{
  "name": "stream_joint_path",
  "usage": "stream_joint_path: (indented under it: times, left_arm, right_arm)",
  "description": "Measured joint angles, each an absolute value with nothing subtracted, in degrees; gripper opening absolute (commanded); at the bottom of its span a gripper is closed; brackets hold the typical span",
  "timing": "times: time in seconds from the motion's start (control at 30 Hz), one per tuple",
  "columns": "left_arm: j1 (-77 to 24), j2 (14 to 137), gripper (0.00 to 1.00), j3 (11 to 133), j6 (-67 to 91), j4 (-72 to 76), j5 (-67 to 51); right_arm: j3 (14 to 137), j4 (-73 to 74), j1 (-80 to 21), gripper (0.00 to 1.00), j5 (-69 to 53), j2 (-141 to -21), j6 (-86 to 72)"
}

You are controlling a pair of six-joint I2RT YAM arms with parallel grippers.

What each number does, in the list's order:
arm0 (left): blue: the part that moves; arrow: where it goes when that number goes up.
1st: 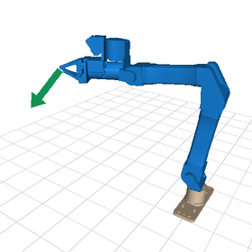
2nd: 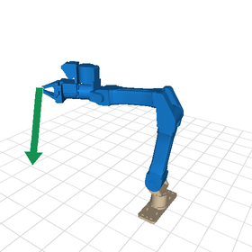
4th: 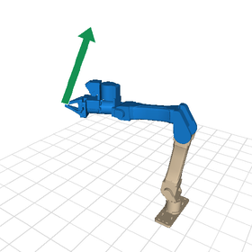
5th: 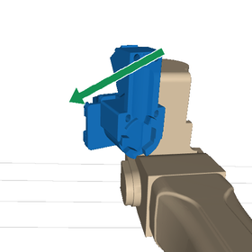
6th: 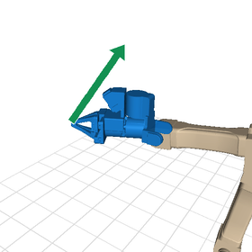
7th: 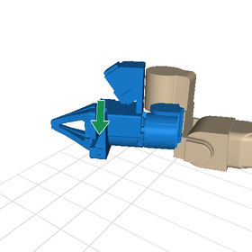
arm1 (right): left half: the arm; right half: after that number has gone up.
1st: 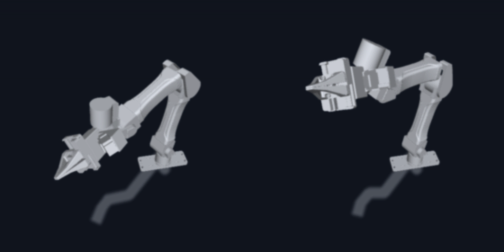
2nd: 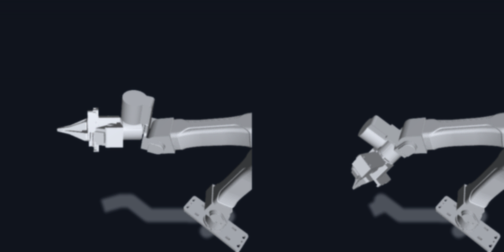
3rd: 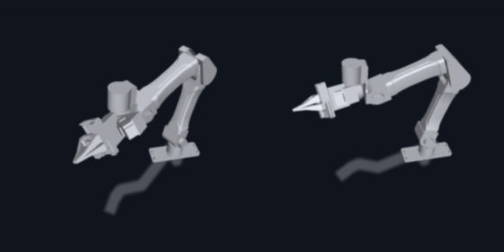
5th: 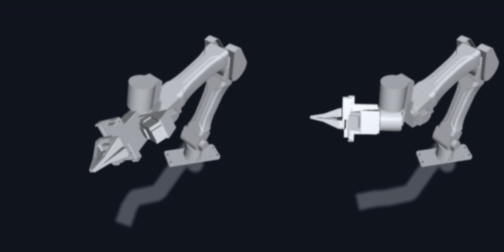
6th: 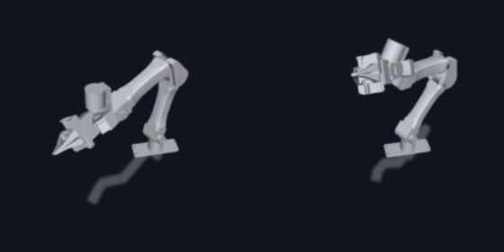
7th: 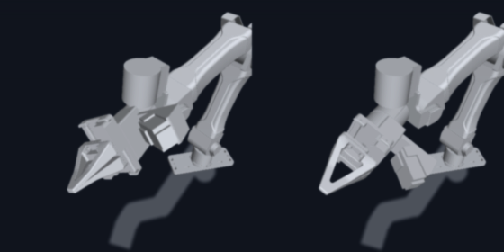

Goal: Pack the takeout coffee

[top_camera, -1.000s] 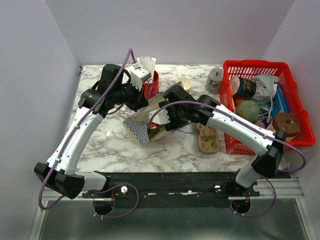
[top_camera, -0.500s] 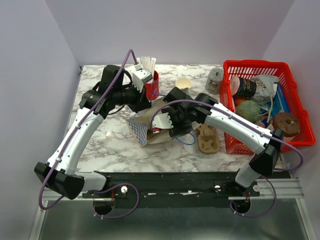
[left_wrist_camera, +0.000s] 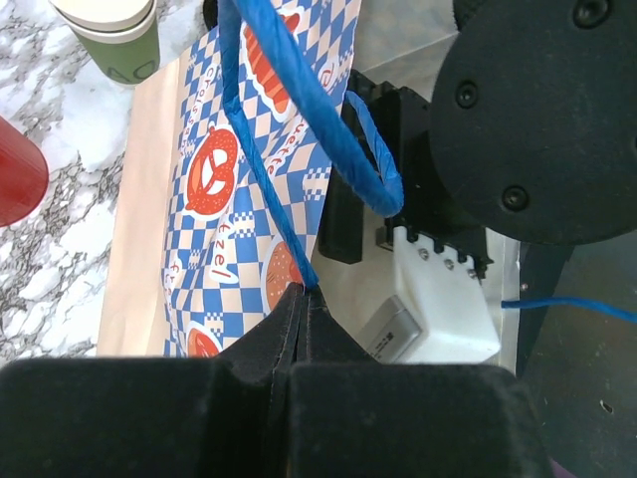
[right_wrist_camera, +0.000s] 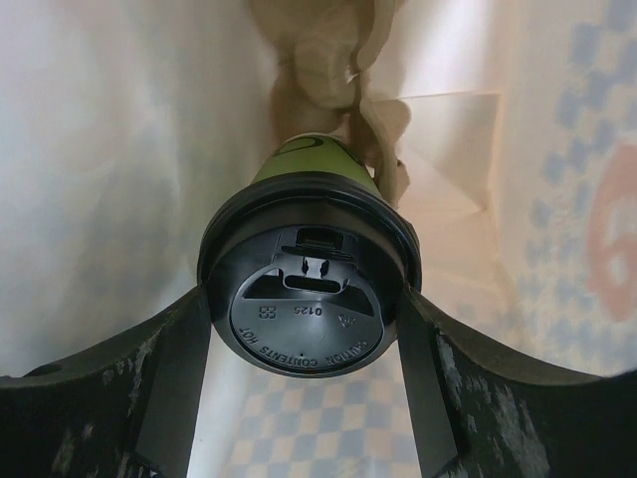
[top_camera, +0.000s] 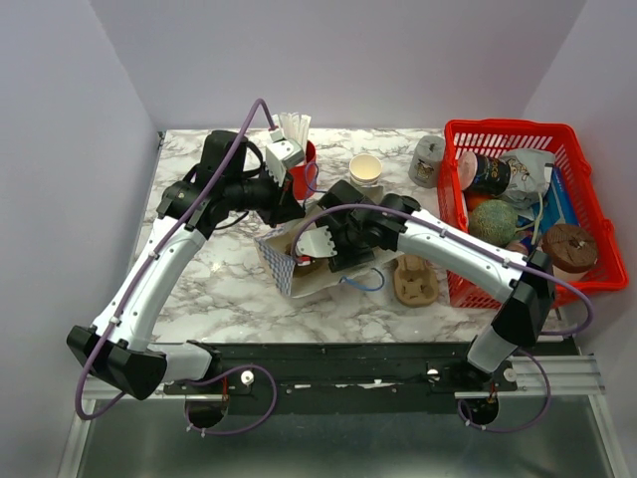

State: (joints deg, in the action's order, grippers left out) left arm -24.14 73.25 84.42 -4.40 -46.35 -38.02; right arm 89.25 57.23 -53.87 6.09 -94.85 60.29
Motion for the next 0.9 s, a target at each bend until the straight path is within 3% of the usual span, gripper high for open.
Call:
stream_joint_path:
  times: [0.8,0.9]
  left_arm:
    - [-24.1,74.8,0.00,84.2,-8.6,-46.3,-38.2]
    - [-24.1,75.0,0.08,84.2,-8.7,-46.3,-38.2]
  right_arm:
    - [86.8,46.2,-49.7,0.01,5.1,-95.7,65.3]
    - [86.8,46.2,-49.0,0.01,3.7,-95.7,66.5]
